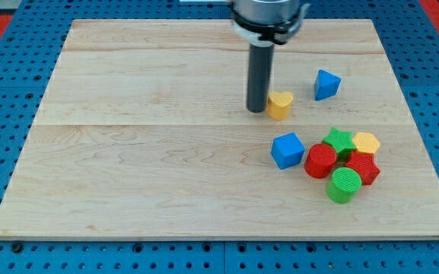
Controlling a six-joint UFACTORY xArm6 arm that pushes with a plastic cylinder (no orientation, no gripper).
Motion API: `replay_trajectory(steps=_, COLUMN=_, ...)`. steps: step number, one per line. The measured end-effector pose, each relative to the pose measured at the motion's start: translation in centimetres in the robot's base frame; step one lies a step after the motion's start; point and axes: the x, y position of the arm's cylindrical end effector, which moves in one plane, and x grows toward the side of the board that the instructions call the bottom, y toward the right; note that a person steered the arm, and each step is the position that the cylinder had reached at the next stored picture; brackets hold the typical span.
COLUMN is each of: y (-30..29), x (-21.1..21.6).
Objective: Place the blue triangle right to the yellow heart
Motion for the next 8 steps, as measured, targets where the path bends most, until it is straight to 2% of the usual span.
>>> replay_trajectory(steps=1, y=0.5, x=-1.5)
replay_trajectory(steps=2, y=4.1, x=-0.6)
replay_trajectory(steps=3, y=4.6, x=3.1)
replay_trajectory(steps=4, y=4.2, x=5.1)
replay_trajectory(steps=5, y=3.3, x=-2.3)
replay_trajectory(steps=6, y=6.9, x=-7.9)
replay_trajectory(steps=7, y=9.9, x=-8.6)
replay_trajectory(steps=8, y=10.4, x=-3.7)
